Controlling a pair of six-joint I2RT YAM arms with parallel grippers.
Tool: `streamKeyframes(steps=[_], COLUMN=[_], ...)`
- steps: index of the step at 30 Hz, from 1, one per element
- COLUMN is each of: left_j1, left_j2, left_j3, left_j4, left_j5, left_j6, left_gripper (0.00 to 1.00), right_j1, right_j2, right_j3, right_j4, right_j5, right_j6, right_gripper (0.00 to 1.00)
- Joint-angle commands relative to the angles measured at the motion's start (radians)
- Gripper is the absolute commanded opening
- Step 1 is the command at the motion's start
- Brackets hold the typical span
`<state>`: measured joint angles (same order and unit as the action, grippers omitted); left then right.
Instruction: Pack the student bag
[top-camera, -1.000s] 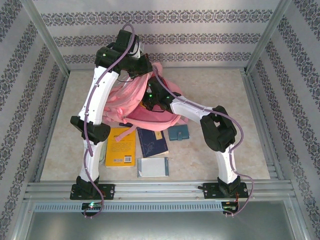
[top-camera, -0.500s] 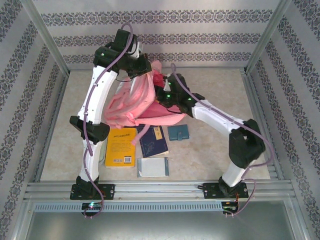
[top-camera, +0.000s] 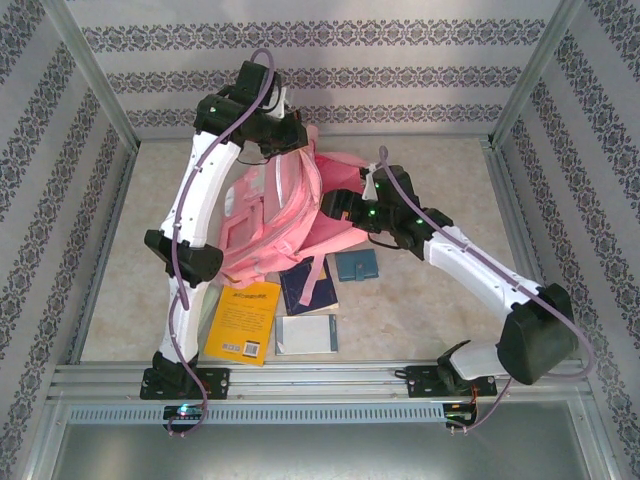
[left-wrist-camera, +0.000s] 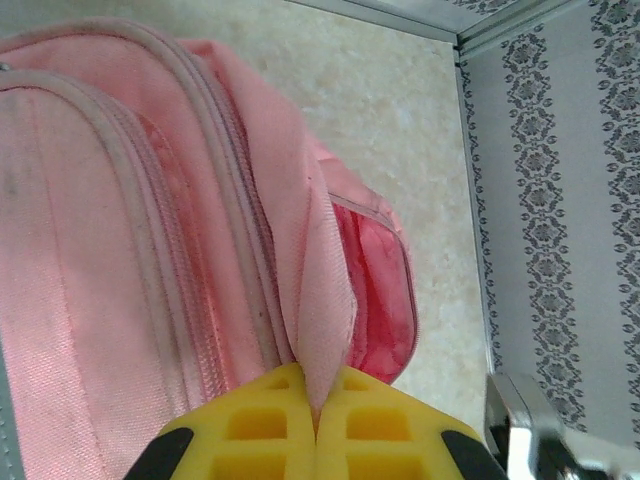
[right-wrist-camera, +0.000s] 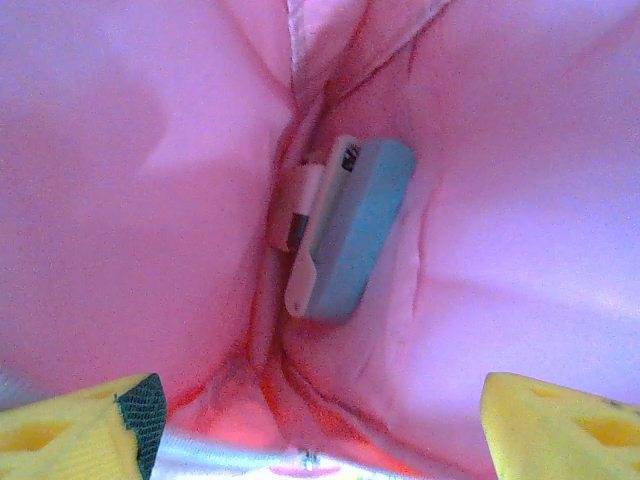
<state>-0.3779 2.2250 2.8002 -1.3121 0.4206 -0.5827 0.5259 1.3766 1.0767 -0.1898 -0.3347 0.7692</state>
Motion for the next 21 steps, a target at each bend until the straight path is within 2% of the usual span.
streamKeyframes(steps=[1,4,6,10,12,18,21], left_j1=[0.012,0.013,0.011,0.007,0.001,-0.038,-0.065], left_j2=[0.021,0.032,0.040,0.031,0.014,-0.083,-0.116], left_j3=[0.031,0.030,0.031,0.040,0.058,0.065,0.064], left_j4=[0.074,0.073,0.071,0.056,0.016,-0.209,-0.333], left_j5=[-0.058,-0.073,-0.069,-0.098,-0.162,-0.471,-0.526], left_j6=[0.038,0.053,0.059,0.071,0.094,0.098,0.063], left_gripper=[0.00,0.00,0.08,0.44,0.50,0.51,0.49], right_j1=[0.017,0.037,0.039,0.048,0.058,0.076,0.086], right_j2=[-0.045,-0.087,-0.113,-0.165,-0.193,-0.279,-0.287], right_j3=[-0.019,-0.042,-0.060,-0.072,-0.084,-0.153,-0.164], right_j4=[-0.020,-0.035,-0.043,-0.093,-0.127,-0.199,-0.253], right_j5=[-0.016,0.027,0.043,0.049,0.068,0.090,0.094], right_j6=[-0.057,-0.082,-0.092,-0.134,-0.153,-0.163,-0.176], right_gripper=[0.82,0.83,0.83,0.86,0.86,0.85,0.84])
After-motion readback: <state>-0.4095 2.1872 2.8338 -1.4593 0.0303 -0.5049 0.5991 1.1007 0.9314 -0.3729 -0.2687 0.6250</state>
